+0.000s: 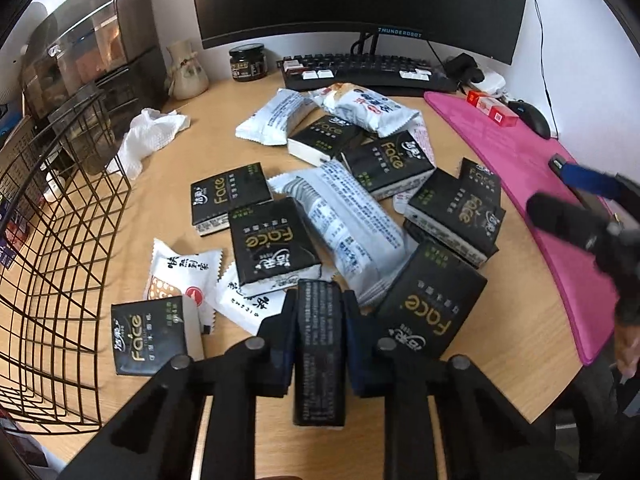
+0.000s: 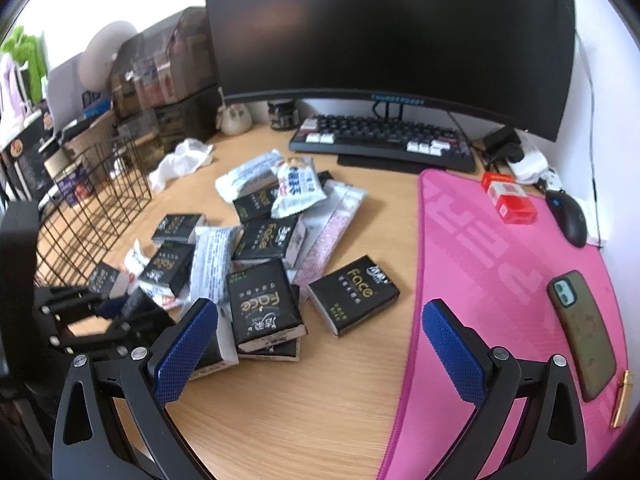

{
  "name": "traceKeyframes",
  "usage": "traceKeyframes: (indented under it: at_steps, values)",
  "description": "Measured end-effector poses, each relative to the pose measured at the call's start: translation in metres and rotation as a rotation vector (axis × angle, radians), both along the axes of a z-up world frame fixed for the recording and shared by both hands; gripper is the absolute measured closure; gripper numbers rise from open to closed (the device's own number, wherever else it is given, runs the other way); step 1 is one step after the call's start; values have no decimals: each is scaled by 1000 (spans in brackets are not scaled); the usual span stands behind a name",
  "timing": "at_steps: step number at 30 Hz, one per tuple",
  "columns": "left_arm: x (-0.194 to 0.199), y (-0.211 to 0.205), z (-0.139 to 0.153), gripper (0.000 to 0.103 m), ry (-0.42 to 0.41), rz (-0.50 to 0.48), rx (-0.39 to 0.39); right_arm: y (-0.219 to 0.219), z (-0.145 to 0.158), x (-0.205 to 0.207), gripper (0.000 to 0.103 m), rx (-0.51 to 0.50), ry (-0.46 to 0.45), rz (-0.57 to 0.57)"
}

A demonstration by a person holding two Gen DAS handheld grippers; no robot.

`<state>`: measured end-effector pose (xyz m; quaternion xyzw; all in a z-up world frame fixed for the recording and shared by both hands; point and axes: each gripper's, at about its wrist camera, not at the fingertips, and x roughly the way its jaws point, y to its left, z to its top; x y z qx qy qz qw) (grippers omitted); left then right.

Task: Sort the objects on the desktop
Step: 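Grasp another black Face pack with the right gripper while the left lifts its pack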

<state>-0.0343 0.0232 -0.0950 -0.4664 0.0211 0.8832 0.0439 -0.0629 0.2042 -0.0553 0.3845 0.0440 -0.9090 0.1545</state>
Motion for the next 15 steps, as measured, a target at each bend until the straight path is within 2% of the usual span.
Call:
traceKeyframes:
  at_steps: [5,7,10,11,12,13,15]
  values:
    - [-1,-3,-1,82,-3,4,-7,-15,-26,-13,0,61,-26,35]
    - [-1,-3,-1,82,-2,5,-4,-22,-34,-19,7,96,-21,55]
    - [-1,-5,-1,82,-6,5,-1,-23,-37,-27,29,59,-48,88]
    - [-2,-7,-1,82,-7,6,3,-25,-38,-29,40,50,-59,105]
    - [-2,-7,-1,82,-8,5,4,-28,-40,-30,57,63,-66,109]
    - [-2,-8,-1,82,-8,5,5,-32,-43,-31,65,117,-66,99]
    - [-2,-9,-1,82,-8,4,6,-38,-43,-31,66,158,-36,105]
